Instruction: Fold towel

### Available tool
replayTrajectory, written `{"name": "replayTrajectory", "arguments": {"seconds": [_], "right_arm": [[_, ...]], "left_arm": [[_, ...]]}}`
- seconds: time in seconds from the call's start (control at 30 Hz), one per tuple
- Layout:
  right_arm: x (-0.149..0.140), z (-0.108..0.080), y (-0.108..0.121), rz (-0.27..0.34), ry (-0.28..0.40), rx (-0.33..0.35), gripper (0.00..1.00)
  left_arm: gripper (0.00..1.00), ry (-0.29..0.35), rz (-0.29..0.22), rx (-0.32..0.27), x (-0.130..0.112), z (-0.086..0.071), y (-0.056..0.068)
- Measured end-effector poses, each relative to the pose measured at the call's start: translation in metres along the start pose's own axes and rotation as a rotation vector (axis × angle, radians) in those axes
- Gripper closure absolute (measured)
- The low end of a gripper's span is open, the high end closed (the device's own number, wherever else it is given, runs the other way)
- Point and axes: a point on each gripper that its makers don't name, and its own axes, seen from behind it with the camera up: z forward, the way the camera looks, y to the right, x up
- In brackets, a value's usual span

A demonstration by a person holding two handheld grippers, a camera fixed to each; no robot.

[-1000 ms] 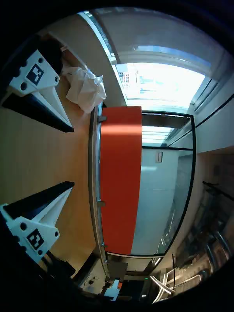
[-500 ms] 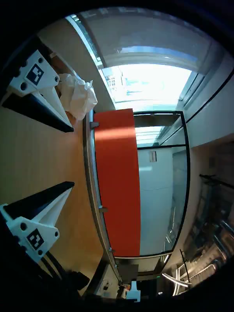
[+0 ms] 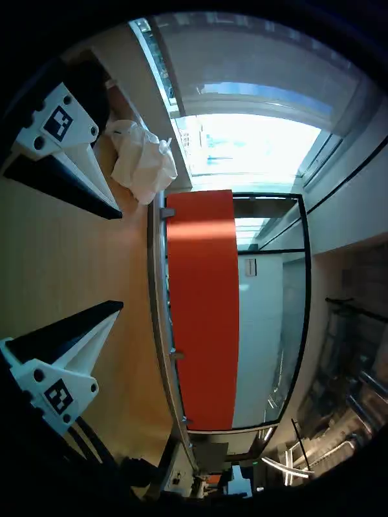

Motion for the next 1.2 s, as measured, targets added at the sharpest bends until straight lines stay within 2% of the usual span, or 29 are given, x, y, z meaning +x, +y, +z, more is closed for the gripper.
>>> {"name": "replayTrajectory", "arguments": {"seconds": [0.3, 0.6, 0.7, 1.2], "right_arm": [[-0.021, 0.004, 0.005, 0.054, -0.002, -0.011, 0.0], [-0.038, 0.01, 0.011, 0.056, -0.002, -0.027, 0.0], [-0.044, 0.013, 0.009, 0.051, -0.008, -0.026, 0.0], [-0.048, 0.019, 0.005, 0.072, -0.011, -0.015, 0.0]], "left_arm": [[0.07, 0.026, -0.022, 0.007, -0.036, 0.004, 0.001], [0.07, 0.041, -0.032, 0.016, -0.059, 0.007, 0.0], [0.07, 0.065, -0.038, 0.015, -0.055, 0.007, 0.0], [0.07, 0.088, -0.037, 0.02, -0.054, 0.001, -0.002]]}}
